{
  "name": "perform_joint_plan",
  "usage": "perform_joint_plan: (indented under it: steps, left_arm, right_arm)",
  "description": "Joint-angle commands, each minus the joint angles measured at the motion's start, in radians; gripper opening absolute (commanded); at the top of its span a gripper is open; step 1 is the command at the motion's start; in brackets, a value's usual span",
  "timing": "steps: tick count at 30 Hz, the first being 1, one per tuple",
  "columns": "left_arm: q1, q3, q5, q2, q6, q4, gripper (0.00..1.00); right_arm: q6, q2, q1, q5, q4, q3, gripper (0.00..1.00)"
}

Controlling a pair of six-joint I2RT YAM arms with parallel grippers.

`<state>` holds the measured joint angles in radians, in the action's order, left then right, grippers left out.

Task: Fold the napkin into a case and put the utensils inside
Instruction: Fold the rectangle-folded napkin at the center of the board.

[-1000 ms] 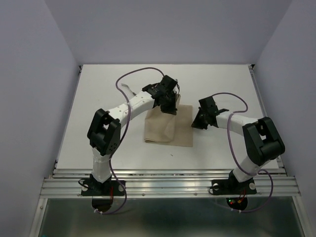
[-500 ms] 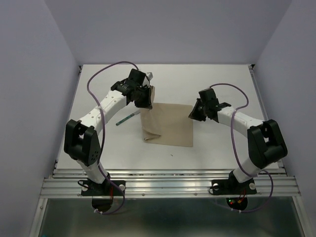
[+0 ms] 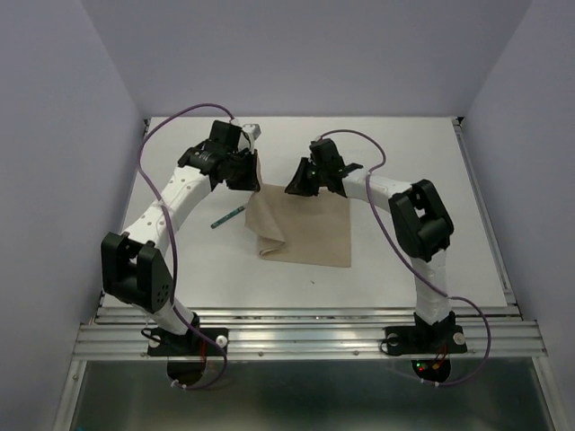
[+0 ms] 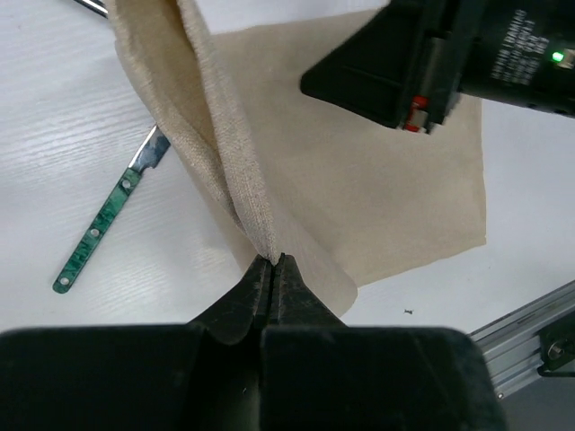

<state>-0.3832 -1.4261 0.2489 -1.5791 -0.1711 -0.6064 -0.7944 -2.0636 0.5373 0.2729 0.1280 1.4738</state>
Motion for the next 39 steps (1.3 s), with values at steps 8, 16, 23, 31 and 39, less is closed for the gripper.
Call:
perform_joint_plan:
  steps: [8, 16, 23, 31, 39]
  left_arm:
    - [0.004, 0.019, 0.013, 0.053, 0.024, -0.013, 0.0]
    - [0.004, -0.011, 0.007, 0.031, 0.03, -0.032, 0.0]
    - [0.004, -0.019, 0.03, 0.07, 0.036, -0.029, 0.0]
    - [0.004, -0.007, 0.035, 0.085, 0.033, -0.02, 0.0]
    - [0.006, 0.0, 0.066, 0.087, 0.021, -0.004, 0.0]
  right_arm:
    - [-0.08, -0.312, 0.041, 0.143, -0.05, 0.413, 0.19]
    - [-0.117, -0.466, 0.061, 0.097, 0.038, 0.58, 0.19]
    - [-0.121, -0.468, 0.061, -0.083, 0.084, 0.539, 0.18]
    - [-0.109, -0.256, 0.061, -0.084, -0.03, 0.361, 0.19]
    - [-0.112, -0.259, 0.061, -0.063, -0.033, 0.318, 0.19]
